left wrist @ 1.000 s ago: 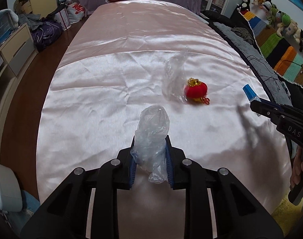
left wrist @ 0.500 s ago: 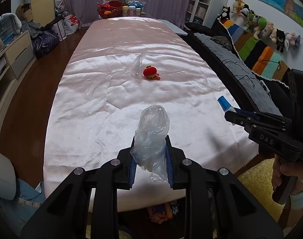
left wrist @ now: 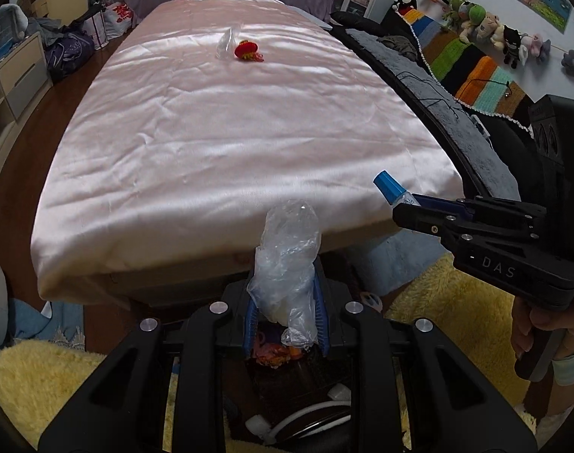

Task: Collect trash
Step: 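Lower the bottle and plastic bag into the black bin and open both tools, then grasp the red lantern ornament with the right tool while the left tool grasps the clear bag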

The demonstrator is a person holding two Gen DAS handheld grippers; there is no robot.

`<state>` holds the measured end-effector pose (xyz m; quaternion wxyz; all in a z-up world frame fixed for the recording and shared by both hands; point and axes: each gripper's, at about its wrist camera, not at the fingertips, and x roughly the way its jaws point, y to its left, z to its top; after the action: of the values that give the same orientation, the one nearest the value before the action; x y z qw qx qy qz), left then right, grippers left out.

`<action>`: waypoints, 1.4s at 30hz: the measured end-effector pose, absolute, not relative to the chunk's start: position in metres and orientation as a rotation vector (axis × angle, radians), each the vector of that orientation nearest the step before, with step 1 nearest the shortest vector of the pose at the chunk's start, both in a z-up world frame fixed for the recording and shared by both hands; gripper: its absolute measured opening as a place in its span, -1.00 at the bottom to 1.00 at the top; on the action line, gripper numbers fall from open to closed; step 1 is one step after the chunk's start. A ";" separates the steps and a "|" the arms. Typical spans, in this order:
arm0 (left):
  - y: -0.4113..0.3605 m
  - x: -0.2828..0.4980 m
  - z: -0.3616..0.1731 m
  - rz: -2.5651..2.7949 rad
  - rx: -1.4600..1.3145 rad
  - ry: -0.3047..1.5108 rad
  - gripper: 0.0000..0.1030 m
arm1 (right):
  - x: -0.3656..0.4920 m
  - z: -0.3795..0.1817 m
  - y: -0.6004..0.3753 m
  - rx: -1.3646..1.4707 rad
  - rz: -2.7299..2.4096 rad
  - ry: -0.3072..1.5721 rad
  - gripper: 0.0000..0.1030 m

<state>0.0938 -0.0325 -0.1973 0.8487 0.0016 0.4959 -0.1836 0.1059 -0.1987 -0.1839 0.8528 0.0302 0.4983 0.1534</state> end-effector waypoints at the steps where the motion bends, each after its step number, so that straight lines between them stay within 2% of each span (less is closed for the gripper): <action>1: -0.034 0.090 -0.204 -0.388 0.006 1.057 -0.55 | 0.101 -0.188 -0.197 0.064 0.325 1.059 -0.61; 10: -0.043 0.068 -0.268 -0.399 0.010 1.191 -0.55 | 0.081 -0.233 -0.192 0.074 0.310 1.172 -0.61; 17: -0.038 0.066 -0.291 -0.391 -0.006 1.242 -0.55 | 0.080 -0.259 -0.185 0.069 0.309 1.243 -0.61; 20: -0.036 0.069 -0.295 -0.394 -0.017 1.260 -0.51 | 0.083 -0.262 -0.185 0.075 0.301 1.255 -0.56; 22: -0.035 0.071 -0.295 -0.389 -0.019 1.263 -0.35 | 0.086 -0.264 -0.187 0.089 0.296 1.259 -0.55; 26: -0.031 0.074 -0.286 -0.360 -0.008 1.234 -0.05 | 0.091 -0.261 -0.196 0.120 0.280 1.246 -0.11; 28: -0.026 0.076 -0.279 -0.341 -0.001 1.207 0.12 | 0.094 -0.256 -0.200 0.133 0.271 1.231 -0.06; 30: -0.023 0.079 -0.270 -0.326 0.004 1.182 0.24 | 0.097 -0.248 -0.205 0.144 0.261 1.212 0.09; 35: -0.015 0.093 -0.241 -0.308 -0.003 1.121 0.63 | 0.107 -0.222 -0.216 0.179 0.257 1.131 0.67; 37: -0.011 0.101 -0.231 -0.300 -0.009 1.104 0.73 | 0.114 -0.209 -0.220 0.183 0.252 1.099 0.76; 42: -0.005 0.127 -0.204 -0.275 -0.005 1.042 0.81 | 0.142 -0.184 -0.224 0.158 0.255 1.050 0.76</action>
<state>0.1268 -0.0050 -0.2037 0.8582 -0.0026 0.4963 -0.1310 0.1418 -0.2235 -0.1838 0.8545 0.0752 0.4995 0.1214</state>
